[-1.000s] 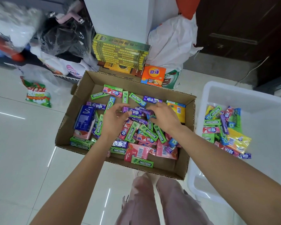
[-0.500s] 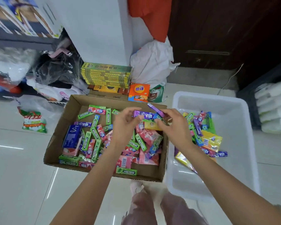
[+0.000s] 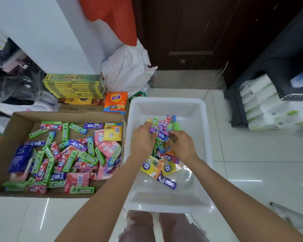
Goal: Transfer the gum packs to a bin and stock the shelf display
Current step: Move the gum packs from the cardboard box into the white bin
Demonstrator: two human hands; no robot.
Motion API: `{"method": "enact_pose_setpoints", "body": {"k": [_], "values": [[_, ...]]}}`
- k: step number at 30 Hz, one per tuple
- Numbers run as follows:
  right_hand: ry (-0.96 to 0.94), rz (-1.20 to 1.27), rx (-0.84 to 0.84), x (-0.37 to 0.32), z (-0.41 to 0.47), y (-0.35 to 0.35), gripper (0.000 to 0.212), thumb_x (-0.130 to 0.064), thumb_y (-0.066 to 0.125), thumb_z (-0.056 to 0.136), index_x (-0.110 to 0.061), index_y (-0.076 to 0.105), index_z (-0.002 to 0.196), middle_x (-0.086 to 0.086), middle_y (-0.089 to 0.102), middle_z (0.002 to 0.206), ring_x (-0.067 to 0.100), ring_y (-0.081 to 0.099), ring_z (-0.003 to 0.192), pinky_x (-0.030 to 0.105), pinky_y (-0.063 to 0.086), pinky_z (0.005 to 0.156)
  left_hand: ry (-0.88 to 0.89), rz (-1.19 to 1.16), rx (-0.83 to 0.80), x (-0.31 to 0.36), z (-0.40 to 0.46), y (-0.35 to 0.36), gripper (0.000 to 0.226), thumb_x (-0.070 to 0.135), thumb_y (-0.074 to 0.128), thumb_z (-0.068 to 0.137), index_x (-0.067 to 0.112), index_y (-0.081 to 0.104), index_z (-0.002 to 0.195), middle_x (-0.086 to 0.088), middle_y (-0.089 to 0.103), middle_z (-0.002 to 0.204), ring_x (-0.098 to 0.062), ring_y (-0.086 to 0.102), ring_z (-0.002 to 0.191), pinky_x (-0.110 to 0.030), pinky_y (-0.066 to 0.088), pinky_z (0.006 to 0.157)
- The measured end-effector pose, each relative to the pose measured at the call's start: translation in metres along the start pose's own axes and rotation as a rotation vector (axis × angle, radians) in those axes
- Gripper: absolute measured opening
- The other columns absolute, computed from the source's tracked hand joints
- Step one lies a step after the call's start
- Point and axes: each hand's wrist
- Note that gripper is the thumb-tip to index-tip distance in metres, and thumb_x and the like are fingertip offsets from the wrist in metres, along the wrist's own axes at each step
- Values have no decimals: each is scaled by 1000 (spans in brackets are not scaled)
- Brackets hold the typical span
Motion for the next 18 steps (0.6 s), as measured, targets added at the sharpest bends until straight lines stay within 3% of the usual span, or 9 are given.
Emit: {"method": "enact_pose_setpoints", "body": {"k": [4, 8, 10, 12, 15, 18], "values": [[-82, 33, -4, -5, 5, -3, 35, -21, 62, 88, -15, 61, 123, 7, 55, 121, 20, 49, 115, 24, 35, 95, 104, 92, 105, 0, -10, -8, 45, 12, 58, 90, 14, 48, 133, -10, 46, 135, -26, 41, 126, -35, 34, 103], [-180, 89, -4, -32, 5, 0, 33, -15, 61, 89, -12, 61, 121, 9, 54, 122, 21, 51, 114, 23, 34, 95, 220, 91, 241, -16, -23, -36, 35, 6, 58, 87, 8, 56, 122, -10, 51, 129, -26, 44, 123, -27, 32, 100], [-218, 96, -39, -49, 5, 9, 34, -14, 60, 89, -13, 59, 123, 7, 53, 122, 20, 52, 112, 22, 34, 94, 182, 59, 308, -30, -25, -53, 30, 3, 56, 87, 7, 58, 117, -11, 55, 121, -26, 46, 116, -22, 30, 94], [-245, 106, -86, -66, 6, 20, 40, -15, 59, 89, -14, 54, 129, 6, 50, 125, 19, 50, 117, 19, 32, 95, 77, 48, 328, -48, -22, -71, 29, 5, 54, 89, 7, 58, 118, -11, 54, 120, -27, 46, 114, -26, 33, 93], [-270, 79, -159, -89, 9, 43, 58, -20, 60, 89, -15, 37, 142, 5, 38, 138, 18, 35, 131, 19, 25, 103, -87, 79, 242, -79, -10, -91, 34, 11, 55, 91, 8, 53, 125, -13, 49, 129, -28, 43, 120, -34, 35, 98], [-221, 14, -218, -104, 14, 64, 77, -32, 63, 88, -16, 19, 149, 4, 14, 153, 19, 16, 141, 26, 20, 111, -149, 132, 118, -99, 6, -103, 51, 18, 58, 91, 5, 41, 137, -15, 44, 138, -28, 37, 129, -36, 31, 103]]}}
Point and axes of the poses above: each hand's wrist, its own z-axis towards the middle knuckle, its own y-axis out of the palm, x = y × z
